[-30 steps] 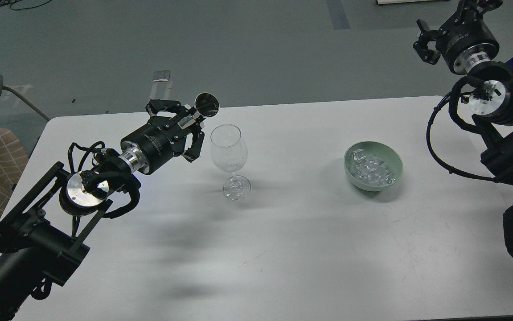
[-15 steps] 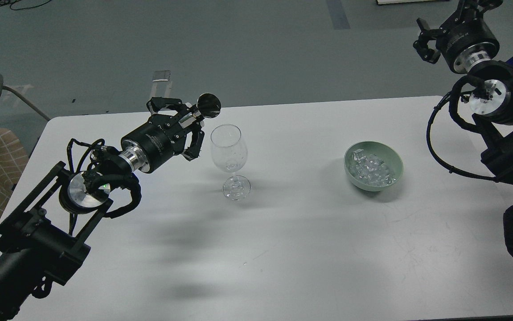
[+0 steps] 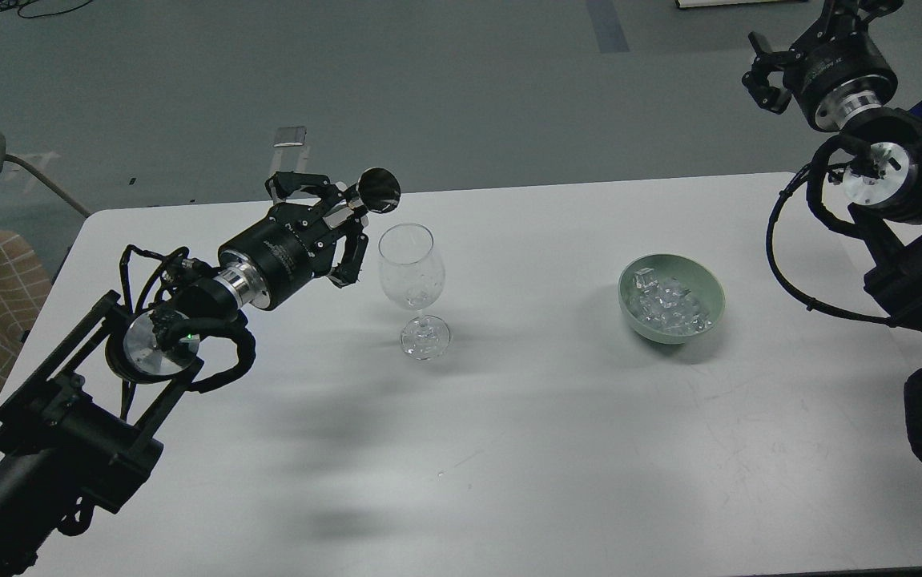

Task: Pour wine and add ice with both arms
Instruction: 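Tilt the jigger over the wine glass to pour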

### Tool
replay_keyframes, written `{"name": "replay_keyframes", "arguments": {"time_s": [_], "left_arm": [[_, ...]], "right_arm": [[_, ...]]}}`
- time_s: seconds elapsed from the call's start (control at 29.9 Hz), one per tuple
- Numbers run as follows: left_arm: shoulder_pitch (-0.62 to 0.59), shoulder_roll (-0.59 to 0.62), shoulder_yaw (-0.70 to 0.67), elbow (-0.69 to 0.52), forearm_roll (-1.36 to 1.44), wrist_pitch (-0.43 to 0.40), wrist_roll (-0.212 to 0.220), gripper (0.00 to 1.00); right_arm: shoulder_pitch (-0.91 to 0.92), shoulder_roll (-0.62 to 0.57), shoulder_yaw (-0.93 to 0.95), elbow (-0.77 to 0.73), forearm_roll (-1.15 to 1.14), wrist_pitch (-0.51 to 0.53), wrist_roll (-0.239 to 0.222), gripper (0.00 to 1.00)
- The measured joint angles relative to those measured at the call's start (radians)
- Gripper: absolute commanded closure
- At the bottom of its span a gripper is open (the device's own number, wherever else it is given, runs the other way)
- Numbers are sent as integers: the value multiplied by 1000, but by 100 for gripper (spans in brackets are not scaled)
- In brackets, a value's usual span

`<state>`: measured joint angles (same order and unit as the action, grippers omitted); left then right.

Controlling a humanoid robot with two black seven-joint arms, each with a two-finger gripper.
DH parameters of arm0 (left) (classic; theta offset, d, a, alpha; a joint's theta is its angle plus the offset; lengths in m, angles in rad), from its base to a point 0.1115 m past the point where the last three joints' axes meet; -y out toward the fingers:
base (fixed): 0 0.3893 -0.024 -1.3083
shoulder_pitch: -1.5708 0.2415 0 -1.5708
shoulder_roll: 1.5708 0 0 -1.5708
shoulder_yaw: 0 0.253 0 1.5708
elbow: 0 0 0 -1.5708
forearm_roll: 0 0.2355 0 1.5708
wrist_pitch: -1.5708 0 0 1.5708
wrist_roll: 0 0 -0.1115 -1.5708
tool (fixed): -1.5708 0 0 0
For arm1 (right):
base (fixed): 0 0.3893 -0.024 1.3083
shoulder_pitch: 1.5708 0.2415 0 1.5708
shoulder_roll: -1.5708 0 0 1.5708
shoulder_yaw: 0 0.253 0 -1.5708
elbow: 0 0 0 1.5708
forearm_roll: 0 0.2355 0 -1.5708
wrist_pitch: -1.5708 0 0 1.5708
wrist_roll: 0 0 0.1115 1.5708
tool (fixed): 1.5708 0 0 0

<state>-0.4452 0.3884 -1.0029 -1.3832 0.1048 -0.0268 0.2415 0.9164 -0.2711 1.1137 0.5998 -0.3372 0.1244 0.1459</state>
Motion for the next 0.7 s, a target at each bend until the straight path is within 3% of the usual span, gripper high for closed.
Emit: {"name": "replay_keyframes", "arguments": {"time_s": [0.7], "left_arm": [[0,-2,1,3,110,-23,-8,100]], "right_arm": [[-1,-6,0,-1,0,0,0,0]]}}
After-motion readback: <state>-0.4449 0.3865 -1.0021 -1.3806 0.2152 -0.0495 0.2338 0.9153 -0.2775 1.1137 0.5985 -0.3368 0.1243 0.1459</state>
